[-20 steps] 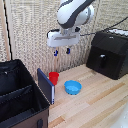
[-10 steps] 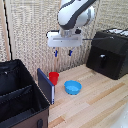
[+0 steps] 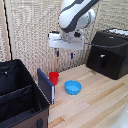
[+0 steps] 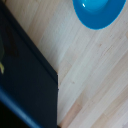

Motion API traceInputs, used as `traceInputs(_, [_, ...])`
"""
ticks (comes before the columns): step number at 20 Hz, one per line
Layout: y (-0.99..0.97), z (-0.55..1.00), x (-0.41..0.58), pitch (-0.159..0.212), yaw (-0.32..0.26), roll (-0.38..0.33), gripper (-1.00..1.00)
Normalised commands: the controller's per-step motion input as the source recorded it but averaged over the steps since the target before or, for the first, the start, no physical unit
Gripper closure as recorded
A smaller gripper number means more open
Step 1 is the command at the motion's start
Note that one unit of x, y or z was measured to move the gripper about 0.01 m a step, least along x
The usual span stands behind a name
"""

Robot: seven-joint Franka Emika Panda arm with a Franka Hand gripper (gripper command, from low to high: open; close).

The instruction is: Please move the gripper into proximity with the fryer handle. Once close enough, gingerly grasp the handle and gently tug the fryer basket open in your direction.

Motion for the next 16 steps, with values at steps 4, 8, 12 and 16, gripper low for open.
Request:
traceInputs(4, [0.0,-0.01,0.106,0.0,-0.149,-0.375,-1.0])
traceInputs(8, [0.0,-0.07,0.084,0.0,-0.11,-0.375,-1.0])
traceInputs(12, [-0.19,-0.06,0.166,-0.038,-0.06,-0.375,-1.0])
traceInputs(16, [-0.41,-0.15,0.181,-0.036,-0.022,-0.375,-1.0])
